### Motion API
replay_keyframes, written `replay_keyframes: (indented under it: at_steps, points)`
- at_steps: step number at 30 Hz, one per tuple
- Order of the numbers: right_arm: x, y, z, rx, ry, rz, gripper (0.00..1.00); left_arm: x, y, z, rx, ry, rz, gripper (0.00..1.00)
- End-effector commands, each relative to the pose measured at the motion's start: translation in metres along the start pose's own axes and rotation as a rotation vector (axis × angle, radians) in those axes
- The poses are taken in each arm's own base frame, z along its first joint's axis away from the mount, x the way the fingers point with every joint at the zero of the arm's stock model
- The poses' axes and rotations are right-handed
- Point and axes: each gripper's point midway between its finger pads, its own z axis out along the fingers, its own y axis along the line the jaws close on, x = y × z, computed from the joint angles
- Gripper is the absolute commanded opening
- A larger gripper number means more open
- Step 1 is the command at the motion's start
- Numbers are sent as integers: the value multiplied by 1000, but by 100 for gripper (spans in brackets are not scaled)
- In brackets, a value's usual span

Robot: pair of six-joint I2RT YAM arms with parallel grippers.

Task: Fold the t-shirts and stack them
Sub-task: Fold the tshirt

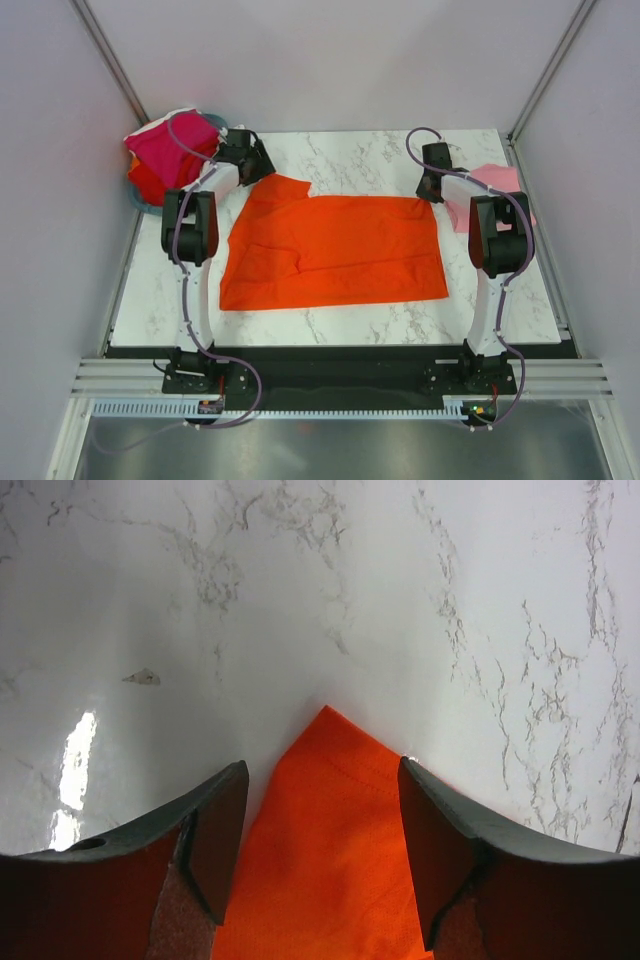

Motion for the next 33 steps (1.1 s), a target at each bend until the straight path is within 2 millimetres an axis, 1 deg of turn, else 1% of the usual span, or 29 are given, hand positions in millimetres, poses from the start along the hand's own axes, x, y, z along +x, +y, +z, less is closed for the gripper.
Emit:
replay_keyframes:
  at_steps: [1,3,5,7,8,11,13,14,15,16,17,20,21,22,27,28,30,31,32,33]
  points:
    - [-8,4,-4,-25,-25,13,19,-11,0,8,-6,-14,29,68]
    - [-10,4,-5,-27,-28,14,19,-13,-5,11,9,-11,23,63]
    - [-9,5,-4,-33,-26,16,19,-7,-4,17,13,11,16,60]
    - [-9,6,-4,-34,-25,14,19,-8,-6,18,19,13,8,54]
    - [-8,6,-4,-35,-24,13,19,-4,-5,21,17,29,5,52]
    - [-8,6,-4,-38,-22,14,18,-4,-7,23,24,32,-1,50]
    - [-9,7,-5,-41,-23,11,17,-6,-8,24,27,30,-2,44]
    - [-8,8,-6,-46,-22,12,14,-6,-9,25,28,29,-2,39]
    - [-9,8,-7,-48,-23,12,11,-6,-10,26,37,32,-2,27]
    - [-10,8,-6,-49,-24,13,11,-6,-12,26,44,35,4,21]
    - [-9,8,-7,-50,-22,15,11,-6,-13,28,50,39,4,17]
    - [-9,11,-9,-66,-18,16,7,-9,-18,29,68,35,-2,10]
    - [-8,11,-10,-69,-15,16,4,-7,-18,31,75,42,-2,4]
    - [-8,10,-11,-70,-16,17,1,-7,-19,31,79,44,-2,2]
    - [-15,11,-17,-80,-27,32,0,-10,-20,26,80,36,2,2]
    - [-17,11,-19,-88,-28,40,0,-17,-24,21,87,23,3,2]
    - [-24,14,-25,-100,-39,43,0,-19,-27,16,98,16,5,2]
    - [-25,14,-26,-108,-39,48,0,-30,-34,6,116,-10,6,2]
    - [-29,17,-31,-122,-43,51,0,-28,-33,4,118,-6,6,2]
    - [-30,18,-32,-128,-41,54,0,-30,-36,-2,130,-13,3,2]
